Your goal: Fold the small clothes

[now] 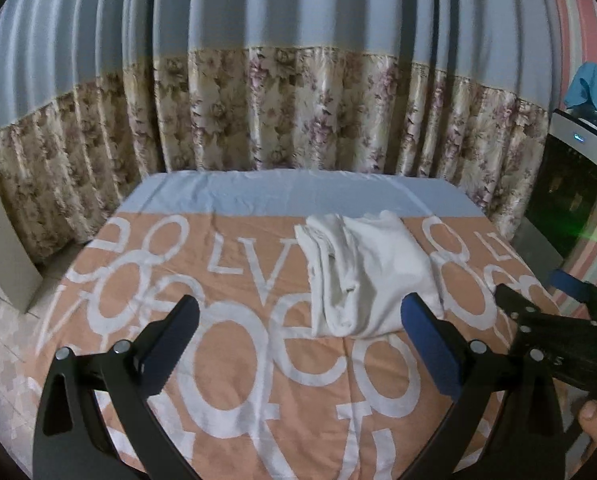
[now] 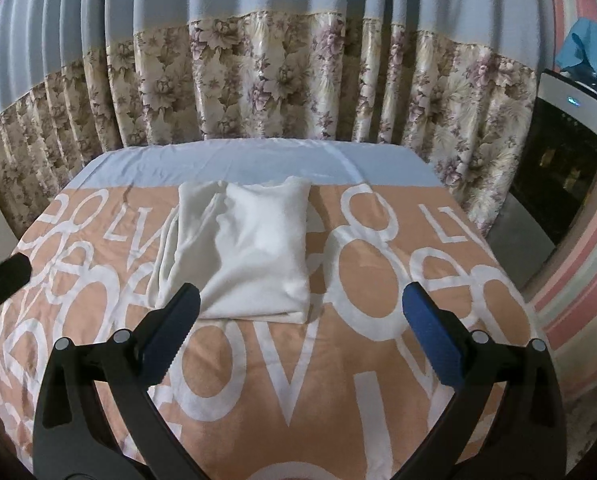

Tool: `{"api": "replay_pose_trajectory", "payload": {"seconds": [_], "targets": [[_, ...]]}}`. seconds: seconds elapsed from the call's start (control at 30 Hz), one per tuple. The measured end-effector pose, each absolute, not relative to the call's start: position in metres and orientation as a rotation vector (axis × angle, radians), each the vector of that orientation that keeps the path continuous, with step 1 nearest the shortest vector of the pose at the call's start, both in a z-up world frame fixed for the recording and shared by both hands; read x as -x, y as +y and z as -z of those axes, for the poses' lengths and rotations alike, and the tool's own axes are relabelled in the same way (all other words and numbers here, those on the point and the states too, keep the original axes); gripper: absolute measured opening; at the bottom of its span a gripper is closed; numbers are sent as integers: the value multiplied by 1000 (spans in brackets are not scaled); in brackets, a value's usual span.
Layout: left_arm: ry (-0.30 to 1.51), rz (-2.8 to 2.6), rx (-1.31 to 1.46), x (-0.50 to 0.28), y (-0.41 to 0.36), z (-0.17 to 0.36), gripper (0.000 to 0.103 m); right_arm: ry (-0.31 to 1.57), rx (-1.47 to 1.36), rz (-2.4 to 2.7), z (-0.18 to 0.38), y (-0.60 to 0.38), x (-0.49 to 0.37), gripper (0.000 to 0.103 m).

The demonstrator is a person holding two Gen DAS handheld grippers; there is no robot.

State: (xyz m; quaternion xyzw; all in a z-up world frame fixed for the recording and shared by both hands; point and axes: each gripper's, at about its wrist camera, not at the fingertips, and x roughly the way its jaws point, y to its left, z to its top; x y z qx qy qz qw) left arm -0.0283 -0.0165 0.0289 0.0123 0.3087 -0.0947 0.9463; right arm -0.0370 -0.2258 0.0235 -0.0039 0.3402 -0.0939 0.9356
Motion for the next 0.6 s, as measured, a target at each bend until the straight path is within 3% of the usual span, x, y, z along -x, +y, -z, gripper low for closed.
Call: {"api": "replay_pose_trajectory", "payload": {"seconds": [0.3, 0.6], "targets": [[665, 91, -65, 25, -18, -36, 101, 614, 0, 216, -62, -225, 55, 100], [679, 65, -110, 19, -22, -23, 101, 618, -7, 229, -53, -229, 52, 100]]}}
